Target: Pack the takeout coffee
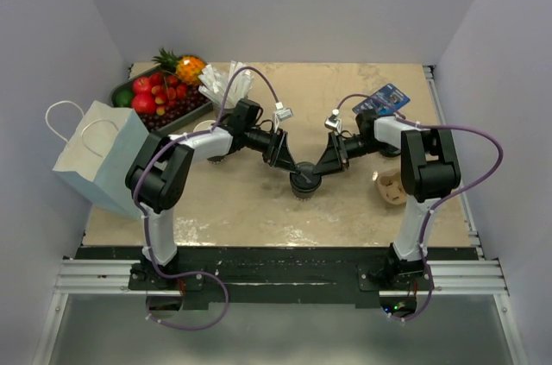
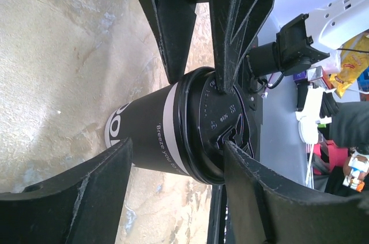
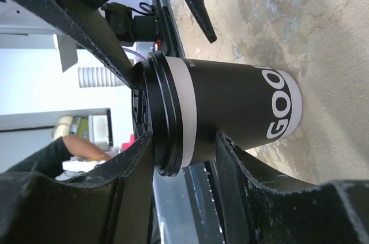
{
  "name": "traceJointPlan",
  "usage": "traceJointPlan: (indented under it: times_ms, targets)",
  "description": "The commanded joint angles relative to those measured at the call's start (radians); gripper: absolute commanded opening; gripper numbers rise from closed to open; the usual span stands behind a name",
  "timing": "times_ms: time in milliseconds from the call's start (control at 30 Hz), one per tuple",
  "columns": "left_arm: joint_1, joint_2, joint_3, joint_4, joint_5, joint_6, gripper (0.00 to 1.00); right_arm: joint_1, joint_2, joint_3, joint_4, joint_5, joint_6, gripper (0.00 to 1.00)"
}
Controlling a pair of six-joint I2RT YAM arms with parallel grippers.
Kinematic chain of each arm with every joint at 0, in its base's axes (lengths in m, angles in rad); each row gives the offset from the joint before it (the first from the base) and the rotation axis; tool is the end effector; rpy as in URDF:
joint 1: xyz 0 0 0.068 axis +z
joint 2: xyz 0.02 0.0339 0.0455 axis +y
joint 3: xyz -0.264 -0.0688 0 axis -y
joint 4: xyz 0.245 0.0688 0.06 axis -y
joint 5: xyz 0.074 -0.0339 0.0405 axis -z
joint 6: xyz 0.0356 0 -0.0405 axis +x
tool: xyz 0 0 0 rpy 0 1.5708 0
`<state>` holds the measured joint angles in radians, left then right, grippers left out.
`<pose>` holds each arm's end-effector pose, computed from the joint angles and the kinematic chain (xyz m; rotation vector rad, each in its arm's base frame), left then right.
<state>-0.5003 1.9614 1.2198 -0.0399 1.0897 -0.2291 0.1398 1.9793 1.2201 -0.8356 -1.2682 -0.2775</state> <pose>0.3410 -0.2224 0.1726 0.8805 2.1864 -1.6334 0.3338 0.0813 0.1461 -0.4926 2.4325 1.8229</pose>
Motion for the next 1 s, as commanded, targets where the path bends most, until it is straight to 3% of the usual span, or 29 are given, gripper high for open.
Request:
traceJointPlan:
  times_ms: [0, 633, 833, 967]
  targets:
    - [-0.001, 0.077, -0.031, -0.052, -0.281, 0.082, 0.65, 0.011, 0.059, -0.031, 0.122, 0.205, 0.020, 0.44]
    - [-0.011, 0.082, -0.043, -0.097, -0.402, 0.120, 0.64, 0.015, 0.016, -0.067, 0.184, 0.398, 0.097, 0.40]
    - [-0.012, 0.028, -0.036, -0.074, -0.301, 0.171, 0.65, 0.024, -0.066, -0.047, 0.184, 0.363, 0.072, 0.42]
    - [-0.011, -0.033, 0.006, -0.077, -0.206, 0.223, 0.69, 0.023, -0.112, -0.005, 0.147, 0.288, 0.018, 0.50]
